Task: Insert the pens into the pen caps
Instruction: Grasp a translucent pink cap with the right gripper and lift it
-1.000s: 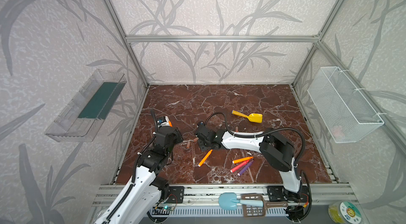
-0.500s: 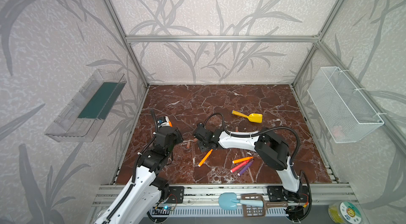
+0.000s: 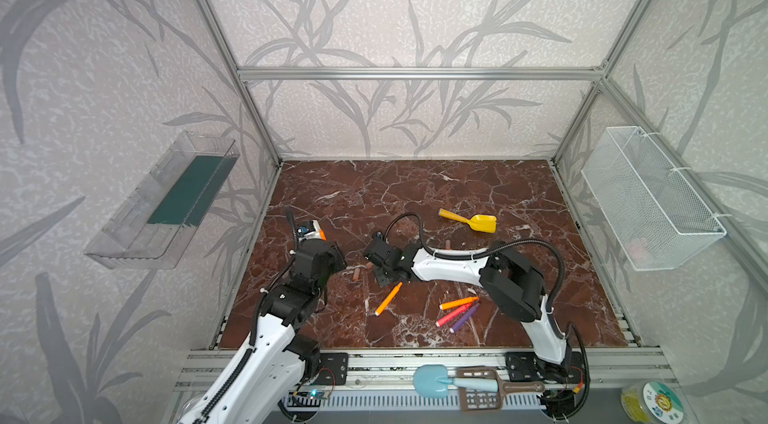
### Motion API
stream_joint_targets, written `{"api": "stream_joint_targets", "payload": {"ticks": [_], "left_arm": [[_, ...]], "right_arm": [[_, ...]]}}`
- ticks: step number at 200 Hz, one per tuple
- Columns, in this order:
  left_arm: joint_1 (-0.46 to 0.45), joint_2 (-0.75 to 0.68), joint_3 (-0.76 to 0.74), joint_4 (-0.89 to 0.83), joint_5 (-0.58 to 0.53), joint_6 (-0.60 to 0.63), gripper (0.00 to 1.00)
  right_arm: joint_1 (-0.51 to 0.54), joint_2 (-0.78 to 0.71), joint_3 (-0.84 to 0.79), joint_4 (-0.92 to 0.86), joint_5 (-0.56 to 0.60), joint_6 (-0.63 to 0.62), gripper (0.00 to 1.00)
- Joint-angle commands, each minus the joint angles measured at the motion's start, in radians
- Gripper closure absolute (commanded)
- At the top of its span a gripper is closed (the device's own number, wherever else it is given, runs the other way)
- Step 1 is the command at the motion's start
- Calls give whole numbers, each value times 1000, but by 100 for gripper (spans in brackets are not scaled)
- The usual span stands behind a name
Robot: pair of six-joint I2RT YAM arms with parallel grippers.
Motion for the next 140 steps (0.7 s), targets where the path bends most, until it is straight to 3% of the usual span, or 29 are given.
{"api": "stream_joint_targets", "payload": {"ticks": [1,57,77,119,140], "left_arm": [[4,-4,-4,9,4,6,100],[-8,56,12,64,156,51,100],[-44,135,24,136,286,67,100],[-313,263,94,182,293,-49,100],[-445,259,18,305,249,-151,100]], "right_arm": [[-20,-100,-87,2,16,14,86],[-137,-502,-438,162,4,51,87],[-179,-623,-540,206,4,62,87],[-233,-872,-745,320,14,137,89],[-243,-997,-838,377,49,150,88]]}}
